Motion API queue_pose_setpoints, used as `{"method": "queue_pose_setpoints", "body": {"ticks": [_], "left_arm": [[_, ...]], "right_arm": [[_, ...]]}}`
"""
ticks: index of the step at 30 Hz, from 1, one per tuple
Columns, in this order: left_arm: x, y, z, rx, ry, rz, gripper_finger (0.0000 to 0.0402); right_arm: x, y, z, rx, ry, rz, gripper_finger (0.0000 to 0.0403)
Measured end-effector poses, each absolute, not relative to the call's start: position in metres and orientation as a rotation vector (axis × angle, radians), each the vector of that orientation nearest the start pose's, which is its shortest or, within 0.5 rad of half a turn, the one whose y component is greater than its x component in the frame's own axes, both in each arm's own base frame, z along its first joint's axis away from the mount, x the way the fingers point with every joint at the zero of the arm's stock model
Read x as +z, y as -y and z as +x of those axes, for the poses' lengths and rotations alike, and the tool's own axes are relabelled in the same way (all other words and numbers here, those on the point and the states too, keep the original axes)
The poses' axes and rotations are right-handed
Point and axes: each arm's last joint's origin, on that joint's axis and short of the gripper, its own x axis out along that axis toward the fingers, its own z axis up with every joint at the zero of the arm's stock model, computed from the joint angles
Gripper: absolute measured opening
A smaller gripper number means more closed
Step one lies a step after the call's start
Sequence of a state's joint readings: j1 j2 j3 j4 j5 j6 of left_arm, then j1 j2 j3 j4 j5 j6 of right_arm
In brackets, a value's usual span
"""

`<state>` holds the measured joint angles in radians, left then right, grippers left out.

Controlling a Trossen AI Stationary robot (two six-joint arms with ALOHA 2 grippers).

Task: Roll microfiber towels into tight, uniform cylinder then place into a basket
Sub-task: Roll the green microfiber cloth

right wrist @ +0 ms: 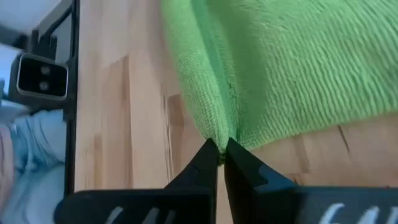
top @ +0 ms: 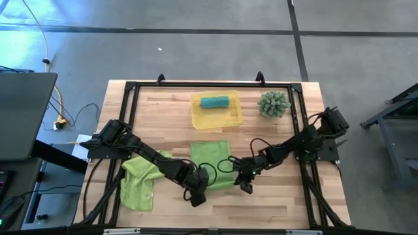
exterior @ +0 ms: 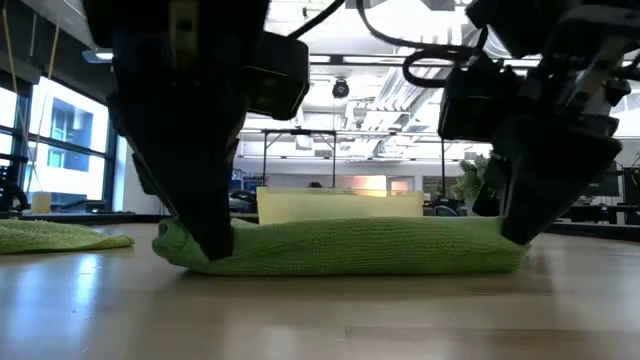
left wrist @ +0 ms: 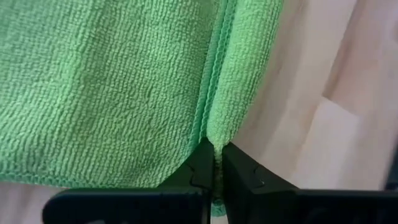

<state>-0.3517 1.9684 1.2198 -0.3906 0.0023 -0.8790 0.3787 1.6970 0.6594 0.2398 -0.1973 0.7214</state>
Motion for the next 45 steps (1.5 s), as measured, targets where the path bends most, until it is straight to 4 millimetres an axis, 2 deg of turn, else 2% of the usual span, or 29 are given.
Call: {"method": "queue_pose_setpoints", "body": {"ticks": [9, 17, 22, 25, 30, 34, 37, 40, 45], "left_arm": [[0.142, 0.124, 0.363, 0.167, -1.214, -0.756, 0.0008], [0.150, 0.118, 0.362, 0.151, -1.239, -0.837, 0.0008], [0.154, 0.113, 0.354, 0.281, -1.255, -0.814, 0.0008], [0.150, 0.111, 0.350, 0.374, -1.285, -0.806, 0.0008], [0.140, 0.110, 0.347, 0.422, -1.327, -0.774, 0.0008], [0.135, 0.109, 0.345, 0.464, -1.359, -0.745, 0.0008], [0.134, 0.109, 0.344, 0.460, -1.363, -0.722, 0.0008], [0.132, 0.109, 0.344, 0.451, -1.371, -0.705, 0.0008], [0.130, 0.109, 0.345, 0.416, -1.390, -0.692, 0.0008]], "right_arm": [[0.116, -0.114, 0.274, 0.169, -0.987, 0.730, 0.0001], [0.117, -0.111, 0.276, 0.129, -0.985, 0.800, 0.0001], [0.111, -0.102, 0.281, 0.073, -0.961, 0.783, 0.0001], [0.102, -0.098, 0.285, 0.056, -0.956, 0.789, 0.0000], [0.094, -0.096, 0.292, 0.076, -0.921, 0.768, 0.0002], [0.099, -0.097, 0.296, 0.104, -0.908, 0.713, 0.0012], [0.104, -0.100, 0.302, 0.181, -0.886, 0.589, 0.0028], [0.113, -0.107, 0.305, 0.275, -0.868, 0.425, 0.0058], [0.141, -0.118, 0.309, 0.363, -0.886, 0.201, 0.0117]]}}
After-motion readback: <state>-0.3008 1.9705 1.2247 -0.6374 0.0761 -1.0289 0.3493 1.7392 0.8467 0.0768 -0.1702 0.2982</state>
